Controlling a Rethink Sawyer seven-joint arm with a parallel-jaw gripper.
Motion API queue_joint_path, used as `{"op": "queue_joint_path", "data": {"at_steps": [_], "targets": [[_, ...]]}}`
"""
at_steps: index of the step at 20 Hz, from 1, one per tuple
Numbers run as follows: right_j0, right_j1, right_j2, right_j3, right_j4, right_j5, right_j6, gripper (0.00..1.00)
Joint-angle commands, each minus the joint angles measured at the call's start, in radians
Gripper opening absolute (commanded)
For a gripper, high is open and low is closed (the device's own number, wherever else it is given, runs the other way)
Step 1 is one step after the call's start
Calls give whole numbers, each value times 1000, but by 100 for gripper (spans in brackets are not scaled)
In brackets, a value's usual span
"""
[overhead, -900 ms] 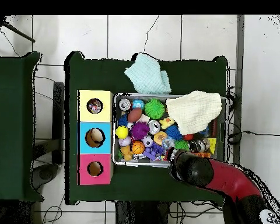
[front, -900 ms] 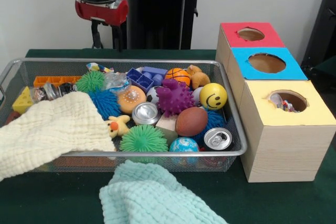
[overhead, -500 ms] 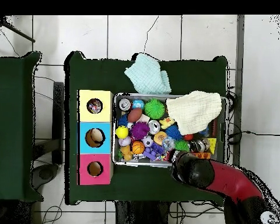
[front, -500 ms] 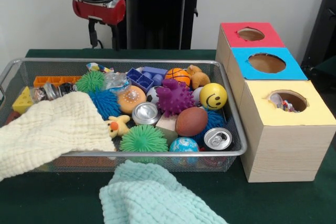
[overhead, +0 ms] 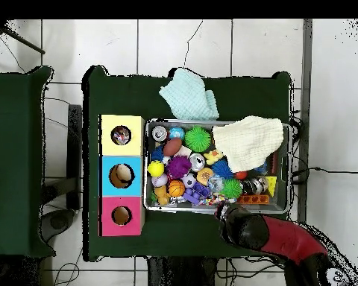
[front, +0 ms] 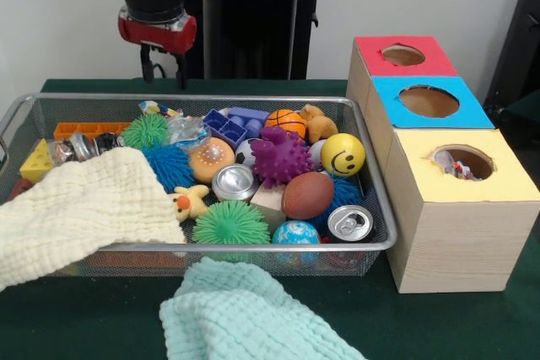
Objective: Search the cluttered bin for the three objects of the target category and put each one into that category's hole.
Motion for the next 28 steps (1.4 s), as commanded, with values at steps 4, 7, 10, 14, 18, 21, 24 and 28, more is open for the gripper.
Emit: {"op": "queue_joint_path", "data": {"at_steps": [4, 7, 10, 14, 18, 21, 24, 28], "targets": [[-4, 140, -42, 61, -80, -105, 89, 100], [5, 203, -43, 30, -80, -139, 103, 100], [20, 252, -55, 7, -88, -159, 108, 100], [18, 292, -79, -8, -108, -218, 104, 100], [-16, 327, -73, -53, -122, -210, 62, 100], [-38, 359, -58, -96, -132, -188, 30, 100], [-51, 383, -54, -113, -143, -199, 31, 100], [-64, 375, -51, -114, -161, -194, 28, 100]]}}
